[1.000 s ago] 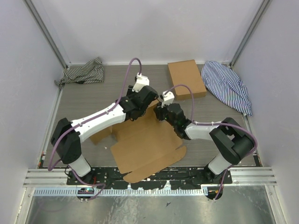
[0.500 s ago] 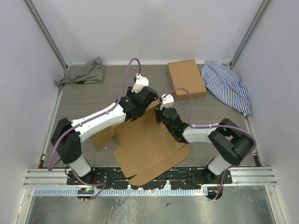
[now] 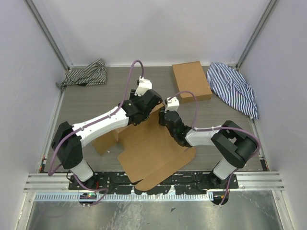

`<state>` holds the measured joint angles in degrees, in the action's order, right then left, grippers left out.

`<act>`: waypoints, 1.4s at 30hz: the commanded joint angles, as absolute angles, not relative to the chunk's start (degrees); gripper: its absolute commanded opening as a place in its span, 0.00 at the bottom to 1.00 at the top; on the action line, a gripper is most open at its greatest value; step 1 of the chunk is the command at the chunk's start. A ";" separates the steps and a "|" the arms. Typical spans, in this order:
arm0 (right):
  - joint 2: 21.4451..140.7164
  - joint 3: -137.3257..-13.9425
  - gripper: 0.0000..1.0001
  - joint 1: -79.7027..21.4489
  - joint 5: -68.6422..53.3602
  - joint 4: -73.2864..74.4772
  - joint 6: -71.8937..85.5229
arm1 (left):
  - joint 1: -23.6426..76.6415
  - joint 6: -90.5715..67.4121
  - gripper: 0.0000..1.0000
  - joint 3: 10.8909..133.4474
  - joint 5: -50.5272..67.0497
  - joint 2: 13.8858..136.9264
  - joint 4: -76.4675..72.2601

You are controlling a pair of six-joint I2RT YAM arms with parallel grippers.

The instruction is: Fold the paper box

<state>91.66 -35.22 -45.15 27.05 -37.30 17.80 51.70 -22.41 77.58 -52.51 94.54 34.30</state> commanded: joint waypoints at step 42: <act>72.09 -35.91 0.06 -30.27 20.39 -18.75 18.29 | 30.71 -19.99 0.59 61.25 -42.48 61.74 26.60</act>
